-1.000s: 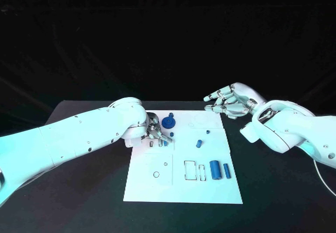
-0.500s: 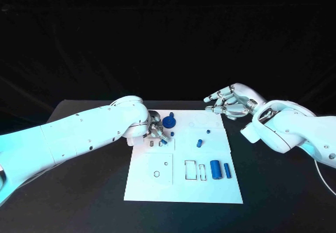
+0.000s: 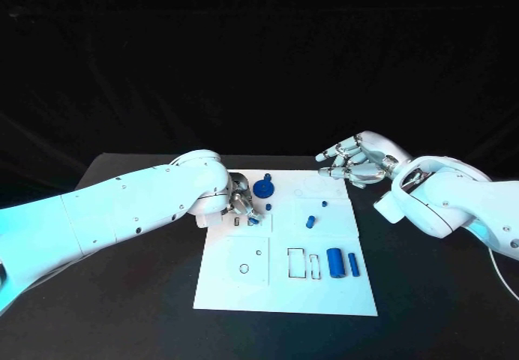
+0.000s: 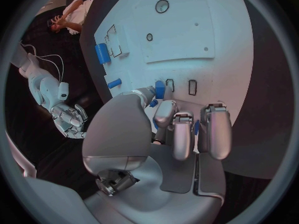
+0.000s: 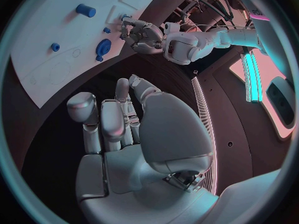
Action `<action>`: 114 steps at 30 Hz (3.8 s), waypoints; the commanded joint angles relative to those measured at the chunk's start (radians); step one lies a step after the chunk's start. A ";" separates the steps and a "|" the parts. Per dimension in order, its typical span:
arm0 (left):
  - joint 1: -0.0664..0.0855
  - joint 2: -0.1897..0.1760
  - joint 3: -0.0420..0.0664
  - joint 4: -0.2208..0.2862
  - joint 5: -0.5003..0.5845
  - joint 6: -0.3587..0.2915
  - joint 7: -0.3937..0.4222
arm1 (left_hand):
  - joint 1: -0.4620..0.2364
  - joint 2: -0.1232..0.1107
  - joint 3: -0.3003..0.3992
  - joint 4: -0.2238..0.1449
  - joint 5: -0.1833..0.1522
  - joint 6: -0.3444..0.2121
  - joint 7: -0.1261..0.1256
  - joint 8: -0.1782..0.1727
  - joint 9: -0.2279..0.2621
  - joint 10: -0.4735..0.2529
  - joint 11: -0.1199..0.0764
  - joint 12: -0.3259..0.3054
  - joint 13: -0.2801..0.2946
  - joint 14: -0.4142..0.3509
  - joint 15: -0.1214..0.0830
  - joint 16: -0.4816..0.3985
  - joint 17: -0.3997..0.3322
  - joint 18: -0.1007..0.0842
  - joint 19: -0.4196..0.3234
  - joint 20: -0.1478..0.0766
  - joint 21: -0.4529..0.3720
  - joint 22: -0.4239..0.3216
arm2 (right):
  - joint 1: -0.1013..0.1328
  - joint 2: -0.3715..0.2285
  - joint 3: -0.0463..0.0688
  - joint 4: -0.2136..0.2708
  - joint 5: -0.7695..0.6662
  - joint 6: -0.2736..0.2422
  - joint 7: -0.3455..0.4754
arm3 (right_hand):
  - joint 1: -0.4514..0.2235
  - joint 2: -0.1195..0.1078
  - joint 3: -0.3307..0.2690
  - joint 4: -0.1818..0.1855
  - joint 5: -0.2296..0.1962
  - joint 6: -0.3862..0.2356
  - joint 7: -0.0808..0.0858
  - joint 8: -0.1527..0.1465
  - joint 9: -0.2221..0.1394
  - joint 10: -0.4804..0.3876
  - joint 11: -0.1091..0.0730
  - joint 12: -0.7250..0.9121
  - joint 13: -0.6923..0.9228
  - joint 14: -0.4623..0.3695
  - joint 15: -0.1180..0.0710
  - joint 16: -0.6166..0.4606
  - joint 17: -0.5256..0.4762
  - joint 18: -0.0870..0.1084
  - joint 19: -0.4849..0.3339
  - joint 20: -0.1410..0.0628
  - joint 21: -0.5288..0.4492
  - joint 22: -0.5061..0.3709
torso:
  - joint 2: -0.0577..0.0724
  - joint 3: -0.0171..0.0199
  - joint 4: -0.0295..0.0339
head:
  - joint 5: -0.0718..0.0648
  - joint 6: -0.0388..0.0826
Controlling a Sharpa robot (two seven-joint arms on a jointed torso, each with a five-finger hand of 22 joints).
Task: Assemble the parts on the task board
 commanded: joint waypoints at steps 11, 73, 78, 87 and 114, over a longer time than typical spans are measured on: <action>-0.004 -0.017 -0.002 0.024 -0.019 -0.076 0.005 | -0.052 -0.020 0.207 -0.181 0.044 0.005 -0.004 0.030 0.062 0.024 -0.005 0.021 0.020 0.105 0.001 0.002 0.263 -0.012 0.045 0.000 0.007 0.133 | 0.000 0.012 -0.002 -0.010 -0.020 0.038 -0.002 | 0.002 -0.002 0.005 0.003 -0.002 -0.006 0.003 0.001 -0.001 -0.008 0.001 -0.007 -0.003 -0.003 0.005 -0.010 -0.005 0.011 -0.011 0.001 -0.011 -0.010 | 0.001 0.0013 0.0017 | 0.009 0.002; -0.023 -0.020 -0.015 0.017 -0.091 0.041 -0.005 | -0.167 -0.016 0.140 -0.162 0.042 0.057 -0.028 0.043 0.068 0.044 -0.024 0.034 0.037 0.105 -0.014 0.002 0.263 -0.014 0.050 -0.014 0.013 0.147 | -0.001 0.015 -0.005 -0.019 0.002 0.051 0.005 | -0.006 0.003 0.007 0.008 0.001 -0.006 0.003 0.002 0.000 -0.008 0.002 -0.006 -0.005 -0.003 0.006 -0.012 -0.004 0.011 -0.012 0.002 -0.016 -0.013 | 0.002 0.0009 0.0003 | 0.016 -0.012; -0.023 -0.018 -0.015 0.015 -0.093 0.047 -0.006 | -0.206 -0.008 0.132 -0.142 0.044 0.067 -0.031 0.039 0.065 0.049 -0.026 0.040 0.046 0.105 -0.017 0.002 0.263 -0.014 0.050 -0.016 0.012 0.147 | -0.001 0.015 -0.005 -0.020 0.002 0.052 0.005 | -0.008 0.003 0.007 0.009 0.003 -0.007 0.004 0.002 0.000 -0.008 0.002 -0.005 -0.005 -0.004 0.006 -0.013 -0.005 0.011 -0.013 0.002 -0.017 -0.015 | 0.002 0.0009 0.0003 | 0.015 -0.014; -0.023 -0.014 -0.014 0.008 -0.097 0.052 -0.007 | -0.248 -0.016 0.115 -0.126 0.042 0.080 -0.035 0.036 0.061 0.057 -0.029 0.048 0.058 0.105 -0.019 0.002 0.263 -0.015 0.051 -0.019 0.013 0.149 | -0.001 0.014 -0.005 -0.018 0.002 0.054 0.003 | -0.011 0.003 0.007 0.011 0.006 -0.007 0.004 0.002 0.000 -0.008 0.002 -0.005 -0.006 -0.005 0.007 -0.017 -0.009 0.012 -0.014 0.003 -0.019 -0.019 | 0.001 0.0014 0.0011 | 0.013 -0.017; -0.023 0.002 -0.012 -0.012 -0.104 0.063 -0.009 | -0.307 -0.030 0.040 -0.091 0.041 0.109 -0.039 0.023 0.046 0.064 -0.032 0.050 0.065 0.105 -0.021 0.002 0.263 -0.016 0.053 -0.021 0.014 0.154 | -0.001 0.008 -0.005 -0.014 0.005 0.060 -0.002 | -0.056 -0.024 -0.036 0.034 -0.025 -0.014 0.000 0.003 0.001 -0.007 0.003 0.004 -0.008 -0.009 0.008 -0.037 -0.023 0.015 -0.020 0.004 -0.039 -0.041 | 0.001 0.0016 -0.0005 | 0.011 -0.021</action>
